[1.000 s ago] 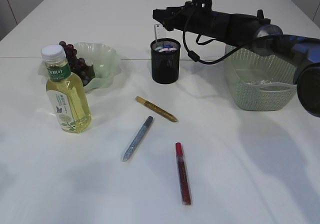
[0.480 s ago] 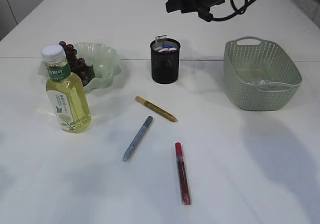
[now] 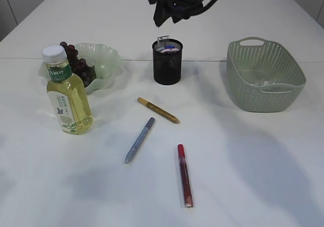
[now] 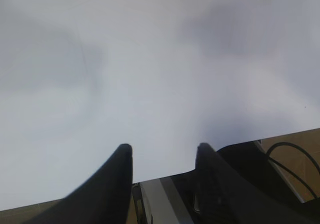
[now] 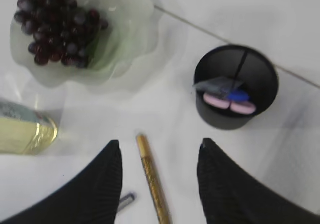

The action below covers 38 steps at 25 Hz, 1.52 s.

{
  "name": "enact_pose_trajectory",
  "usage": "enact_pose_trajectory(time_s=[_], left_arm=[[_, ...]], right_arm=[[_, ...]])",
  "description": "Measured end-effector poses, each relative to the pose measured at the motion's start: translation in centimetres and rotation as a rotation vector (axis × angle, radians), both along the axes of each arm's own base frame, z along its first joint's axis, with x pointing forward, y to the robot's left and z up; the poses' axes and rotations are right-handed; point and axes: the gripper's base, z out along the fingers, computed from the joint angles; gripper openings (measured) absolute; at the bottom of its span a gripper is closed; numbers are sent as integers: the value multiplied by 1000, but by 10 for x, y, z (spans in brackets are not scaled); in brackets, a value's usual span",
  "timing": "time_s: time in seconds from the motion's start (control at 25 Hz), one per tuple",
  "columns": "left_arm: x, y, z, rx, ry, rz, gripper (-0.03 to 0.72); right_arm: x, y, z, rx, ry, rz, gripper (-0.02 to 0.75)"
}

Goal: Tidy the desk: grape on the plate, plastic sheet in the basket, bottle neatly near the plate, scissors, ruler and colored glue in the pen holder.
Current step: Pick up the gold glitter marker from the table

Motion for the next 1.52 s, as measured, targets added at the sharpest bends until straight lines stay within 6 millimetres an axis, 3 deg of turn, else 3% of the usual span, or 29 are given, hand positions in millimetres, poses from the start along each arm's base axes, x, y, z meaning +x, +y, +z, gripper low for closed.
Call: enact_pose_trajectory(time_s=[0.16,0.64,1.04,1.52], left_arm=[[0,0,0,0,2,0,309],[-3,0,-1,2,28,-8,309],[3,0,1,2,-36,-4,308],[4,0,1,2,-43,-6,308]], right_arm=[[-13,12,-10,-83,78,42,363],[-17,17,-41,-146,175,56,353],[-15,47,-104,-235,266,130,353],[-10,52,-148,-302,318,176,352]])
